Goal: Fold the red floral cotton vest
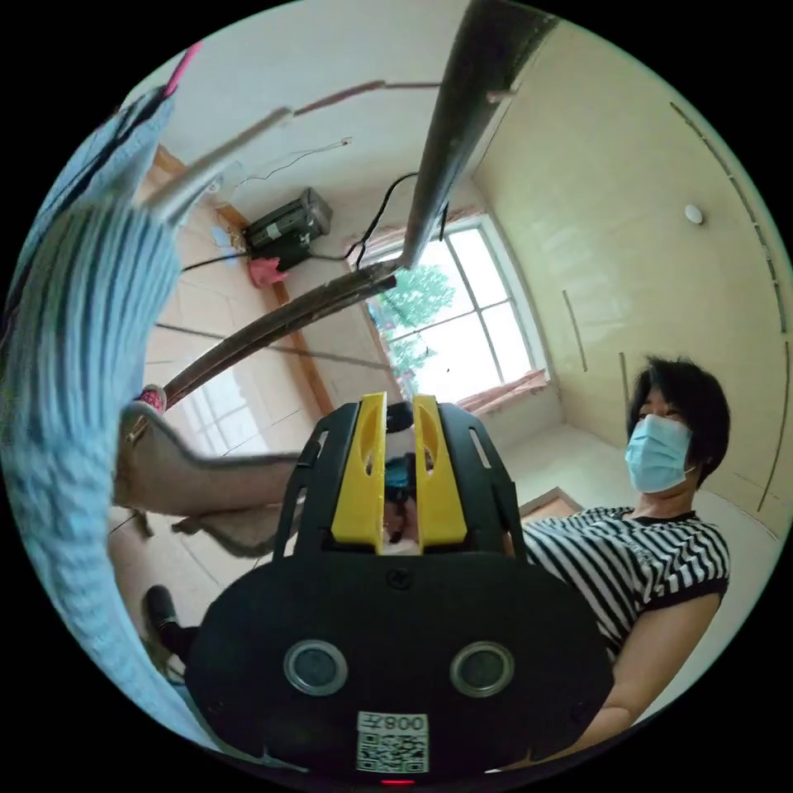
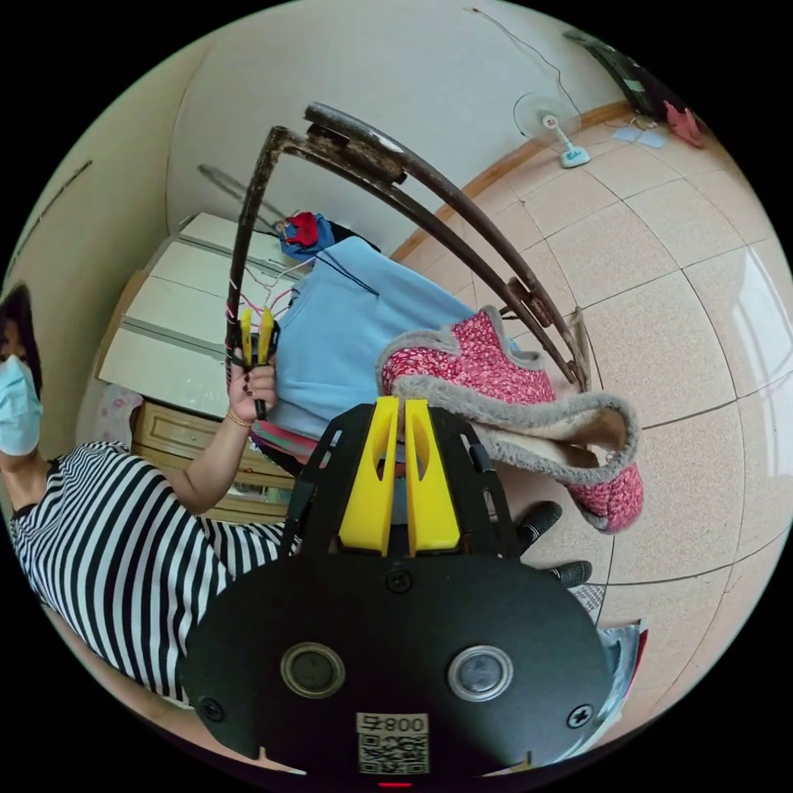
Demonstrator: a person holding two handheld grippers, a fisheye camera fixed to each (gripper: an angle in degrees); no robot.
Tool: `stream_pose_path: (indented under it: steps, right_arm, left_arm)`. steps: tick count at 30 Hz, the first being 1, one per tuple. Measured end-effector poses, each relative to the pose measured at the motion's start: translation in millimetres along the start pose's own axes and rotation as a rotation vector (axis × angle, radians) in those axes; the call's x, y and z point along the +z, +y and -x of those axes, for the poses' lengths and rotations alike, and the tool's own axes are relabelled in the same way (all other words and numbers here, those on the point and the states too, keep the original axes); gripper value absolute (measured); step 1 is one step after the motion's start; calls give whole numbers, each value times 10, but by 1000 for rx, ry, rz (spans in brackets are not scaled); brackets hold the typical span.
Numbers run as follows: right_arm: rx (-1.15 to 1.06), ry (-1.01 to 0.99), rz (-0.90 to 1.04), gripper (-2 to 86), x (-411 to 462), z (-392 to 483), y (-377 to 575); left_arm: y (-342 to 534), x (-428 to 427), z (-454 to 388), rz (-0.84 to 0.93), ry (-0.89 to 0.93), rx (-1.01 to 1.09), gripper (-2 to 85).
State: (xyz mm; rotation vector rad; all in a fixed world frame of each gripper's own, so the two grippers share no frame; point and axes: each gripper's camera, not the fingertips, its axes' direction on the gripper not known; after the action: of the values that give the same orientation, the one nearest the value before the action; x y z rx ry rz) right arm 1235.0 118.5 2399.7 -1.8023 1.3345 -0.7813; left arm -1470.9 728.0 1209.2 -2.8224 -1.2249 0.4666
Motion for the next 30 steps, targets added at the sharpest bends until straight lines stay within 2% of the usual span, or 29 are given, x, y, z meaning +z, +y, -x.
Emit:
stream_pose_path:
  steps: [7,11,15,25,30]
  right_arm:
    - [-6,4,-175,6,-795,592,817]
    - [-16,34,-262,5,-1181,1042,1396]
    - [-32,76,-331,5,-1490,1496,1924]
    - [-52,222,-590,6,-2252,2954,3900]
    - [-36,256,-771,6,-2424,3643,5083]
  left_arm:
    - [307,1030,-633,161,-220,77,53]
    - [545,1876,-1077,317,-309,170,61]
    - [748,2853,-1420,532,-248,203,75]
    - [1226,5241,-2778,812,-140,469,88]
    - [2020,6713,-3722,1008,-90,662,95]
